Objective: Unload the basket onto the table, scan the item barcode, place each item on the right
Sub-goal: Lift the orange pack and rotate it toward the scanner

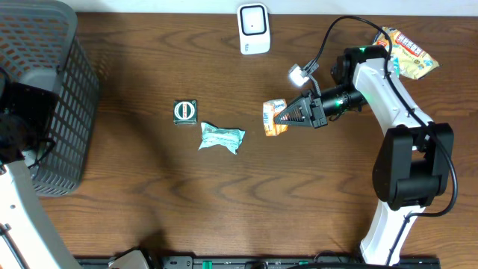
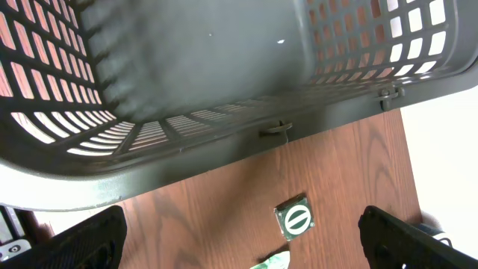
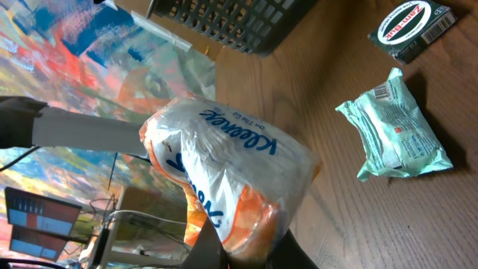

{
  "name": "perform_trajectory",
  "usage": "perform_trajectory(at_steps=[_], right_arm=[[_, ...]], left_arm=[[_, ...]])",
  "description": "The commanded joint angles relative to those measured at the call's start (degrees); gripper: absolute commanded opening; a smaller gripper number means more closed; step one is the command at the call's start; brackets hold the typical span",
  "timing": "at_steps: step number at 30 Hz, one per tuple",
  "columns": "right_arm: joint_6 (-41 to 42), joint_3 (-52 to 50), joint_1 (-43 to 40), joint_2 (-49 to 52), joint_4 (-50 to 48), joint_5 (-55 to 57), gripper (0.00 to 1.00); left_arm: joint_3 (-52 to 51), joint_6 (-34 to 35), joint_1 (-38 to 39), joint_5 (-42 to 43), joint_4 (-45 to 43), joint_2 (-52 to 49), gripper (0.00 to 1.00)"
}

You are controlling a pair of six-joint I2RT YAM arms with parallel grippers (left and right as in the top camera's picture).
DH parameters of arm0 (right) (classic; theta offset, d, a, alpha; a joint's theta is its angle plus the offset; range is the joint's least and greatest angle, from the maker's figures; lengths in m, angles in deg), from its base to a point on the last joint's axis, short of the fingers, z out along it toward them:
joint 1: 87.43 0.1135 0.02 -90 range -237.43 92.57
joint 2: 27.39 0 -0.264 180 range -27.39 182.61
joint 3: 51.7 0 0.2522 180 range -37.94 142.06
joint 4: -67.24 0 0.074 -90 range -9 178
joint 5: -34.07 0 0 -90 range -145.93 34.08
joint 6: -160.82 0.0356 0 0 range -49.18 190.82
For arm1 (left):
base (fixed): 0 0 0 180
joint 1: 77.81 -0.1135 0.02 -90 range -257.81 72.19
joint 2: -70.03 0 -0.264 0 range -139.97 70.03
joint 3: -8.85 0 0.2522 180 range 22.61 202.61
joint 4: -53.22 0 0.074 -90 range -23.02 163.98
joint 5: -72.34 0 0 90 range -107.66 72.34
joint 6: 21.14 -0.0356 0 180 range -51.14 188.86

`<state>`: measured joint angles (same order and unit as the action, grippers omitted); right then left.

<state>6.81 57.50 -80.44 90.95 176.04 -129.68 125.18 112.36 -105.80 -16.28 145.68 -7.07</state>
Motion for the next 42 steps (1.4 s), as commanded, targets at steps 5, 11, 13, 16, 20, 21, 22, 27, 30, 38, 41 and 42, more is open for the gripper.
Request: perform_trajectory(at_steps=[5, 11, 13, 16, 20, 21, 22, 27, 30, 38, 41, 42], right_arm=[[-1.42, 0.28, 0.24, -0.7, -0.15, -1.4, 0.01], [-1.42, 0.28, 0.24, -0.7, -0.33, -1.4, 0.01], [-1.42, 0.28, 0.24, -0.7, -0.37, -1.4, 0.01], [-1.42, 0.28, 0.24, -0.7, -0.37, -1.4, 0.01], [-1.42, 0.28, 0.24, -0.7, -0.37, -1.4, 0.01], [-1.42, 0.28, 0.24, -0.7, -0.37, -1.4, 0.01], [-1.42, 0.28, 0.24, -0.7, -0.39, -1.4, 0.01], [-1.42, 0.28, 0.24, -0.7, -0.55, -1.4, 0.01], [-1.42, 0.28, 0.24, -0.7, -0.57, -1.4, 0.01], [-1.4, 0.28, 0.24, -0.7, -0.79, -1.4, 0.01], [-1.4, 0.28, 0.24, -0.7, -0.98, -1.4, 0.01], [-1.4, 0.28, 0.24, -0.7, -0.98, -1.4, 0.01]], left_arm=[[0.15, 0.11, -0.22, -0.33, 0.15, -0.02, 0.98], [0.15, 0.09, -0.22, -0.33, 0.15, -0.02, 0.98], [0.15, 0.11, -0.22, -0.33, 0.15, -0.02, 0.98], [0.15, 0.11, -0.22, -0.33, 0.15, -0.02, 0.97], [0.15, 0.09, -0.22, -0.33, 0.15, -0.02, 0.98], [0.15, 0.11, -0.22, -0.33, 0.15, -0.02, 0.98], [0.15, 0.11, -0.22, -0.33, 0.15, -0.02, 0.98], [0.15, 0.09, -0.22, -0.33, 0.15, -0.02, 0.98], [0.15, 0.11, -0.22, -0.33, 0.15, -0.02, 0.97], [0.15, 0.09, -0.22, -0.33, 0.15, 0.0, 0.97], [0.15, 0.09, -0.22, -0.33, 0.15, -0.02, 0.98], [0.15, 0.09, -0.22, -0.33, 0.15, -0.02, 0.98]])
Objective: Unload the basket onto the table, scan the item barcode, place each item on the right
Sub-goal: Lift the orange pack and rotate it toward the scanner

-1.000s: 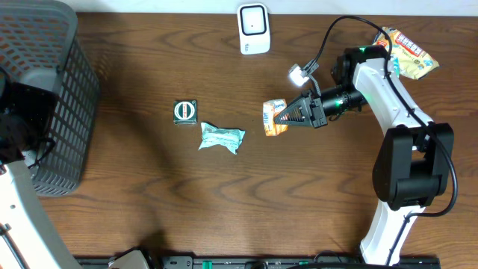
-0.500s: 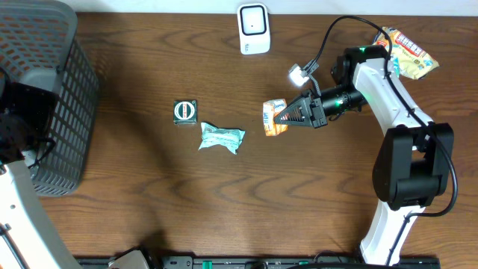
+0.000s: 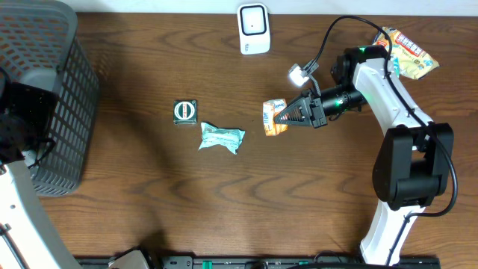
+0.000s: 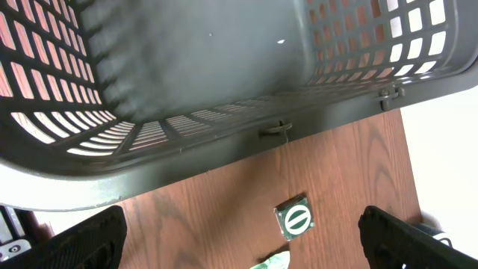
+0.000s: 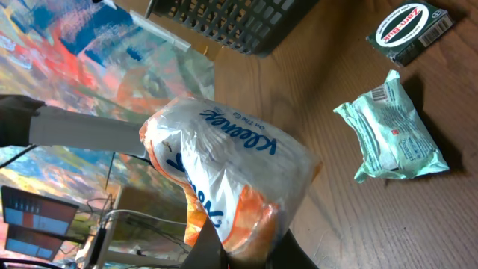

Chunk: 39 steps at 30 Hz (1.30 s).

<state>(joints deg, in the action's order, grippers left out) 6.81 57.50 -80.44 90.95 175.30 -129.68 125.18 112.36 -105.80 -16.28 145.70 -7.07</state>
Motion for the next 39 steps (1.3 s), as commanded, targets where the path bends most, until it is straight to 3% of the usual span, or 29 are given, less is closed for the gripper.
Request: perform_trajectory(at_steps=[1, 28, 32, 37, 39], right_arm=[[-1.4, 0.28, 0.24, -0.7, -0.26, -1.4, 0.01], [0.09, 0.28, 0.26, -0.7, -2.14, 0.33, 0.01], [9.92, 0.28, 0.85, -0.7, -7.89, 5.51, 0.01], [33.18, 0.28, 3.02, -0.7, -20.76, 19.58, 0.01], [44.68, 0.28, 4.59, -0.7, -26.77, 31.21, 0.01]], left_arm=[[0.15, 0.11, -0.22, -0.33, 0.13, -0.02, 0.98], [0.15, 0.11, -0.22, -0.33, 0.13, -0.02, 0.98], [0.15, 0.09, -0.22, -0.33, 0.13, 0.0, 0.98], [0.15, 0.11, -0.22, -0.33, 0.13, 0.0, 0.98], [0.15, 0.11, -0.22, -0.33, 0.13, -0.02, 0.97]])
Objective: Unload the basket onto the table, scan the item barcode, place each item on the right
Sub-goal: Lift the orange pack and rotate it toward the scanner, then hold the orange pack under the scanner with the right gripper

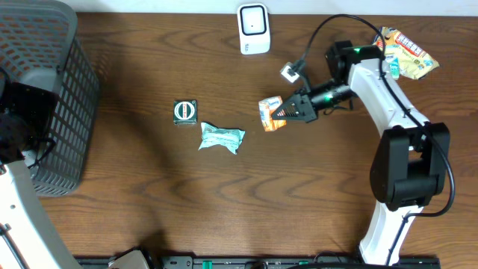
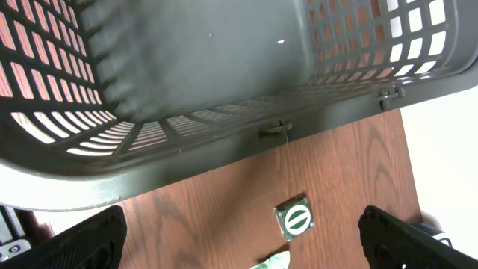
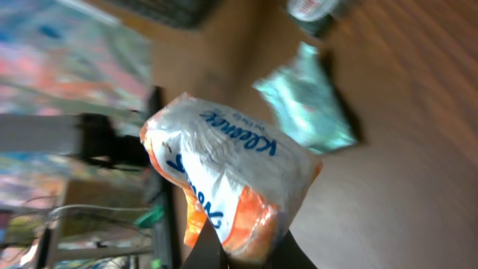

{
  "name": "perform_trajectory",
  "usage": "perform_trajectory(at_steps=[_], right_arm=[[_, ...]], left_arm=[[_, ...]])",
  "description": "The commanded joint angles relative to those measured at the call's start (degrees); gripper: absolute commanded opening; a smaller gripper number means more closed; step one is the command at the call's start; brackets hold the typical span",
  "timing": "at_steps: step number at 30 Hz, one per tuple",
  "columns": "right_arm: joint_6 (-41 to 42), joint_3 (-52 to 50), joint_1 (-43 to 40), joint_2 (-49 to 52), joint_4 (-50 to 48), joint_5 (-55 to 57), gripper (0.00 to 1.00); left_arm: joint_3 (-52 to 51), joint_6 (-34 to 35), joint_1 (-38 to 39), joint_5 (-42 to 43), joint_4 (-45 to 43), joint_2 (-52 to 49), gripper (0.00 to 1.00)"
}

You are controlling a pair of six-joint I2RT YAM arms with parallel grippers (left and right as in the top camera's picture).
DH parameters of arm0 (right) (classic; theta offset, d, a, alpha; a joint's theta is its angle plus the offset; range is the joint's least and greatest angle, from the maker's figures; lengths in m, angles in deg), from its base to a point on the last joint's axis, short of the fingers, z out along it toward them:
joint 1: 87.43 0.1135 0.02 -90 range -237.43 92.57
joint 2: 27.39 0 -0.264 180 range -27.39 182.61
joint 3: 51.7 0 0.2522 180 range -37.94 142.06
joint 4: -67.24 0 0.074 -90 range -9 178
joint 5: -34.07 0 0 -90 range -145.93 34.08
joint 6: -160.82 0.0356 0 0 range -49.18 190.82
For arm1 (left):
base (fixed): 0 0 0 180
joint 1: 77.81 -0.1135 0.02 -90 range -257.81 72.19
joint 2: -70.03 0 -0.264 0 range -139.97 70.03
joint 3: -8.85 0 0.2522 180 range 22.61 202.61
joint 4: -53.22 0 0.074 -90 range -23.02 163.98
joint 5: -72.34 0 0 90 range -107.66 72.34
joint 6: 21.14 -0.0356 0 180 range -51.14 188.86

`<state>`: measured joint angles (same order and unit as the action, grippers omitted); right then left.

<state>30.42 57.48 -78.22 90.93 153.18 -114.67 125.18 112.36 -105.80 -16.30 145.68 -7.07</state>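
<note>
My right gripper point(image 1: 282, 112) is shut on an orange and white Kleenex tissue pack point(image 1: 270, 114), held above the table right of centre; in the right wrist view the pack point(image 3: 228, 179) fills the middle with the dark fingers point(image 3: 205, 250) clamped on its lower end. The white barcode scanner point(image 1: 253, 28) stands at the table's far edge, up and left of the pack. My left gripper point(image 2: 239, 243) hangs open by the basket, both finger ends point(image 2: 71, 243) spread wide over bare wood.
A dark mesh basket point(image 1: 45, 90) sits at the far left. A green square packet point(image 1: 185, 111) and a mint-green wrapped pack point(image 1: 221, 137) lie left of the held pack. A snack bag point(image 1: 407, 52) lies at the far right corner.
The right arm has shifted a little left and toward the far edge with the tissue pack, and its wrist has turned, so the view is blurred. The left arm has not moved.
At both earlier moments my right gripper held the Kleenex pack nearly still above the table right of centre. Now the pack sits slightly nearer the scanner, with the wrist rotated. The left gripper stayed open by the basket throughout.
</note>
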Motion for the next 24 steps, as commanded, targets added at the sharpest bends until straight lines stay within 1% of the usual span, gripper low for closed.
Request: perform_trajectory(at_steps=[1, 3, 5, 12, 15, 21, 24], right_arm=[[24.98, 0.35, 3.06, -0.68, -6.58, 21.62, 0.01], [29.83, 0.87, 4.26, -0.68, -8.5, 30.69, 0.01], [31.71, 1.97, 5.57, -0.68, -9.35, 38.77, 0.01], [31.65, 7.82, 9.84, -0.68, -12.39, 59.28, 0.01], [30.34, 9.75, 10.86, -0.66, -16.11, 63.25, 0.01], [27.91, 11.85, 11.13, -0.44, -26.1, 64.52, 0.01], [21.59, 11.76, 11.26, 0.13, -34.77, 64.28, 0.01]], left_arm=[[0.15, 0.09, -0.22, -0.31, 0.15, 0.0, 0.98], [0.15, 0.09, -0.24, -0.31, 0.15, -0.02, 0.98], [0.15, 0.09, -0.22, -0.31, 0.15, -0.02, 0.98], [0.15, 0.09, -0.22, -0.31, 0.15, -0.02, 0.98], [0.15, 0.09, -0.22, -0.31, 0.15, 0.0, 0.98], [0.15, 0.11, -0.22, -0.31, 0.15, 0.0, 0.98], [0.15, 0.11, -0.22, -0.31, 0.15, -0.02, 0.97]])
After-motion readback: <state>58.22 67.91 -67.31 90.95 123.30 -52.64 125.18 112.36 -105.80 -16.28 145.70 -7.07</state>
